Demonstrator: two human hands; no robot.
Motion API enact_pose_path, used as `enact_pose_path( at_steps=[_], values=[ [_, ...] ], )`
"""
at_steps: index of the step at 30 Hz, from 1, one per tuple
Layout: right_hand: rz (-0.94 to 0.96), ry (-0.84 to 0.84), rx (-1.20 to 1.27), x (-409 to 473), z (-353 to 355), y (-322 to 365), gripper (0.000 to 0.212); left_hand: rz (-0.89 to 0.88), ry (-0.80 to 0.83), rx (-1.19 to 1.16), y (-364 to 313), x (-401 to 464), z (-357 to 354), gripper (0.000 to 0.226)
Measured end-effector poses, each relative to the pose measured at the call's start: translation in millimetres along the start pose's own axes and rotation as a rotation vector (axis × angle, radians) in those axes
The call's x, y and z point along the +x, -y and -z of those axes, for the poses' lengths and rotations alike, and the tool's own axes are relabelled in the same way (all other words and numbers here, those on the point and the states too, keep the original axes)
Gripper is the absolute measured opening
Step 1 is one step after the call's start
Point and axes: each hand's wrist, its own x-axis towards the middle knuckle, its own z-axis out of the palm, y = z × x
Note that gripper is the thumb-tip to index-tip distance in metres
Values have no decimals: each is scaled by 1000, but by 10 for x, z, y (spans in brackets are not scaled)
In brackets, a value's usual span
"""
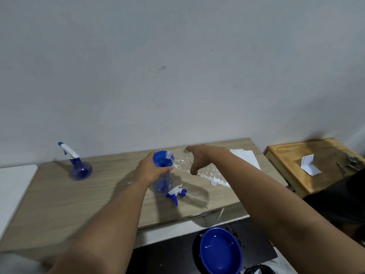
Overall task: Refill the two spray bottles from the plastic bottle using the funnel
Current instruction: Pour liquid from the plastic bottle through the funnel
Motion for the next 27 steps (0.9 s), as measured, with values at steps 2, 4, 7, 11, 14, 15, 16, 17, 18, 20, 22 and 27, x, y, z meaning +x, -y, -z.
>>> enact_pose_path(
  at_steps=[2,4,7,11,14,15,16,17,18,20,22,27],
  values=[
    [-2,3,-6,-3,8,2,110,5,-2,0,-4,-3,0,66],
    [-3,4,-10,-4,10,-2,110,6,-9,8,-12,-6,-1,67],
    [-1,3,-14,-1,4,-14,111,2,-19,16,-21,-8,-5,63],
    [5,-1,-30,3,5,-28,111,-8,-22,21,-24,-11,-11,63],
    [8,-3,-25,0,12,-38,112,-9,-23,27,-22,-13,-10,64],
    [7,-3,-24,-2,14,-41,112,-10,-22,27,-22,-12,-10,64],
    [6,-3,-23,-4,13,-45,112,-10,-22,25,-22,-14,-9,63],
    [6,-2,-23,-3,9,-48,112,-9,-21,21,-22,-15,-7,62],
    [7,-1,-22,-4,4,-51,112,-9,-20,18,-22,-16,-6,62],
    [10,-3,-11,-2,-14,-63,111,-7,-18,19,-23,-18,-5,63],
    [19,-15,21,4,-50,-85,111,-9,-17,23,-23,-23,-1,63],
    [87,-96,215,17,-291,-231,111,-23,18,-27,7,-27,15,62]
  ],
)
